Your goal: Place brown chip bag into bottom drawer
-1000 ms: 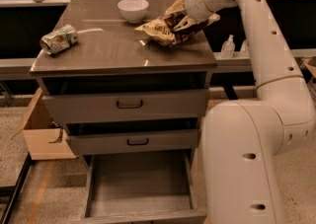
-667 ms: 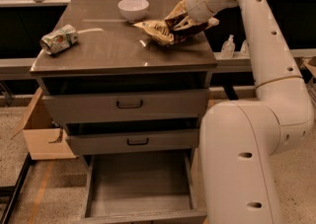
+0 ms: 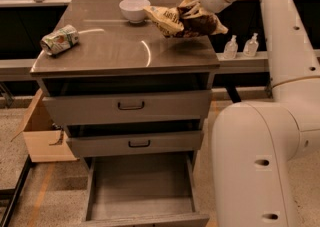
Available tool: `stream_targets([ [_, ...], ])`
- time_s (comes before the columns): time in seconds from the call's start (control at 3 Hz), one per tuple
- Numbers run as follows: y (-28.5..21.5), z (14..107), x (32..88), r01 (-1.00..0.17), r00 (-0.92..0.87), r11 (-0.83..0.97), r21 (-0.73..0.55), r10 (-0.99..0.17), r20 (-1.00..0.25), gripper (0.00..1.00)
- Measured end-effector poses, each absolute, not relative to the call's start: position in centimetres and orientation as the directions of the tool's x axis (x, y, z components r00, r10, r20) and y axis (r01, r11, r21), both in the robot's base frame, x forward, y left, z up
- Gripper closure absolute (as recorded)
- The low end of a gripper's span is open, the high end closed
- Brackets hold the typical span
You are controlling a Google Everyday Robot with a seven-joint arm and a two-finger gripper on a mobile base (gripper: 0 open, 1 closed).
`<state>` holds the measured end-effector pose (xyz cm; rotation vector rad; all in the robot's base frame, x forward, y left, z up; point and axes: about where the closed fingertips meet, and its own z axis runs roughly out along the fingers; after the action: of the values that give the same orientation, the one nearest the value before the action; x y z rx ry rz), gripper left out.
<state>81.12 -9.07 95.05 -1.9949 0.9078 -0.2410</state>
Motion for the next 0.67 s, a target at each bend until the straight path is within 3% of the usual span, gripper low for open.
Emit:
stream_targets([
  [0.67, -11.7, 101.5, 72.9, -0.619, 0.644, -0.167, -0.767, -0.667, -0.375, 1.0],
])
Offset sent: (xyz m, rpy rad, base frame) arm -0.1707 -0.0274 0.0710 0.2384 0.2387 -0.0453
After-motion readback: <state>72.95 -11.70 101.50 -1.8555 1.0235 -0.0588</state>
